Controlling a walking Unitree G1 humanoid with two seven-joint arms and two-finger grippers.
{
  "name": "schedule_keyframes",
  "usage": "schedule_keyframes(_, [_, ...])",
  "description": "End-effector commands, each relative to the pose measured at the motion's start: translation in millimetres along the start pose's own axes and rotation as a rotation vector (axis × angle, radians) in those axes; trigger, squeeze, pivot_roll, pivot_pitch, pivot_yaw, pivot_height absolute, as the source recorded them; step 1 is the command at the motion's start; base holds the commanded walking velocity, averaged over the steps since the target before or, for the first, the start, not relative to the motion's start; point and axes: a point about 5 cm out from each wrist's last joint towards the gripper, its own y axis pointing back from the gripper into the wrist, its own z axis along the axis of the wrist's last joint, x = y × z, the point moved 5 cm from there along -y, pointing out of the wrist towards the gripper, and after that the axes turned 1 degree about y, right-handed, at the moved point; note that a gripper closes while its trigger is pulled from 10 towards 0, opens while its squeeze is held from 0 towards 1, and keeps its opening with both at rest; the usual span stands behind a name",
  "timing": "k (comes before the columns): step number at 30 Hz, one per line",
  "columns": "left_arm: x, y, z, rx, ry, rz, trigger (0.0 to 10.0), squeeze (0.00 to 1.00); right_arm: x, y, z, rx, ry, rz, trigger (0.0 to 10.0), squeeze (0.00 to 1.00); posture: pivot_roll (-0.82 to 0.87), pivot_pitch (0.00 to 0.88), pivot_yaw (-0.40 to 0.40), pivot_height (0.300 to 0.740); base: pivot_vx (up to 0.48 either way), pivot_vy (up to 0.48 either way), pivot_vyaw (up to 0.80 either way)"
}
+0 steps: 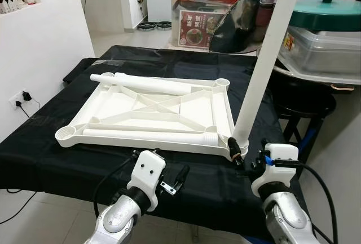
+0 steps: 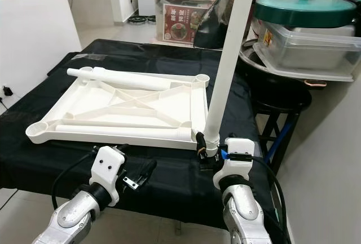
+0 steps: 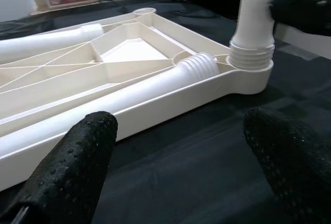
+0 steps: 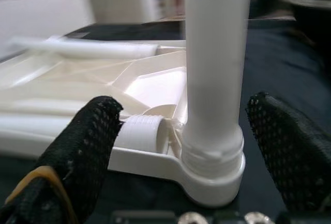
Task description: Building children table
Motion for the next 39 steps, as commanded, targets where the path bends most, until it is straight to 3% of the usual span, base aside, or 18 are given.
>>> schedule_keyframes(1, [-0.8,0.3,-2.0,0.008,0.011,-0.004,10.0,0.00,-1.5,0.3,-1.2,-0.001,-0.026,0.008,10.0,0.00,0.11,0.044,-0.034,0.740,0.000,0.000,0.00])
schedule_keyframes(4, [-2.2,0.2,-2.1,0.009,0.016,-0.013,10.0,0.00,-21.1,-14.6,17.2,-0.025,0.054,0.107,10.0,0.00,0.11,0.045,-0.034,0.740,0.000,0.000,0.00])
schedule_keyframes(6, [-2.2,0.2,-2.1,0.009,0.016,-0.013,10.0,0.00,-21.1,-14.6,17.2,-0.025,0.054,0.107,10.0,0.00,0.11,0.045,-0.034,0.740,0.000,0.000,0.00])
schedule_keyframes(8, [-3.2,0.9,-2.3,0.010,0.018,-0.016,10.0,0.00,-43.9,-23.8,34.2,0.002,0.103,0.205,10.0,0.00,0.11,0.047,-0.038,0.740,0.000,0.000,0.00])
schedule_keyframes(11, [-3.8,1.5,-2.3,0.010,0.018,-0.018,10.0,0.00,-57.9,-21.2,47.2,0.027,0.085,0.293,10.0,0.00,0.12,0.048,-0.040,0.740,0.000,0.000,0.00])
schedule_keyframes(15, [-4.5,2.1,-1.0,0.003,0.025,-0.027,10.0,0.00,-68.1,-9.1,55.4,0.087,0.021,0.435,10.0,0.00,0.12,0.051,-0.043,0.740,0.000,0.000,0.00])
schedule_keyframes(22, [-5.2,2.4,0.3,-0.003,0.026,-0.033,10.0,0.00,-69.1,-1.5,64.5,0.113,0.000,0.575,10.0,0.00,0.12,0.049,-0.040,0.740,0.000,0.000,0.00])
schedule_keyframes(25, [-7.1,2.9,1.6,-0.009,0.031,-0.043,10.0,0.00,-74.3,-0.4,65.2,0.152,0.045,0.641,10.0,0.00,0.13,0.048,-0.042,0.740,0.000,0.000,0.00])
schedule_keyframes(31, [-7.9,3.1,1.7,-0.009,0.033,-0.047,10.0,0.00,-87.0,-8.6,77.5,0.150,0.104,0.652,10.0,0.00,0.13,0.051,-0.040,0.740,0.000,0.000,0.00])
schedule_keyframes(32, [-8.1,3.1,1.8,-0.009,0.033,-0.048,10.0,0.00,-90.6,-12.9,82.9,0.138,0.108,0.643,10.0,1.00,0.13,0.051,-0.042,0.740,0.000,0.000,0.00])
schedule_keyframes(38, [-9.2,3.1,1.9,-0.008,0.034,-0.051,10.0,0.00,-94.5,-30.7,102.0,0.106,0.181,0.633,10.0,1.00,0.13,0.051,-0.046,0.740,0.000,0.000,0.00])
schedule_keyframes(39, [-9.4,3.1,1.9,-0.008,0.034,-0.050,10.0,0.00,-92.1,-32.6,104.5,0.105,0.184,0.650,10.0,0.16,0.13,0.051,-0.049,0.740,0.000,0.000,0.00])
